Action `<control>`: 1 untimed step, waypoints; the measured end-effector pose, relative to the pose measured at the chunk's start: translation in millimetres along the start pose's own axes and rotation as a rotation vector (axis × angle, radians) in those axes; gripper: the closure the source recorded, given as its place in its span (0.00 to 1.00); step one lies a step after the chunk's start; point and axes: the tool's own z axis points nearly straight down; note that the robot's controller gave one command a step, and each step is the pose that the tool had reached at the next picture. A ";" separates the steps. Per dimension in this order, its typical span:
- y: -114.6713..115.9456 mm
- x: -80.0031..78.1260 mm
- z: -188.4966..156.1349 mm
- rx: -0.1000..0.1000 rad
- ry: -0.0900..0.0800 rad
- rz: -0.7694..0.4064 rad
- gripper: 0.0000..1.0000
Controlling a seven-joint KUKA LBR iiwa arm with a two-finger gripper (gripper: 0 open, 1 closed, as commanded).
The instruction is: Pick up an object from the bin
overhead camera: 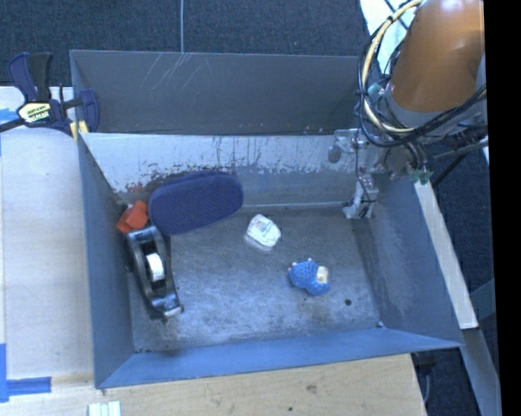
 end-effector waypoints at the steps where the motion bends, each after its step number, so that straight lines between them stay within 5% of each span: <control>1: -47.2 57.0 58.1 0.001 0.011 -0.001 0.00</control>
Offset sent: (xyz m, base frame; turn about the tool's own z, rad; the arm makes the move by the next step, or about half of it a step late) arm -0.0536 -0.0433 -0.0550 -0.0086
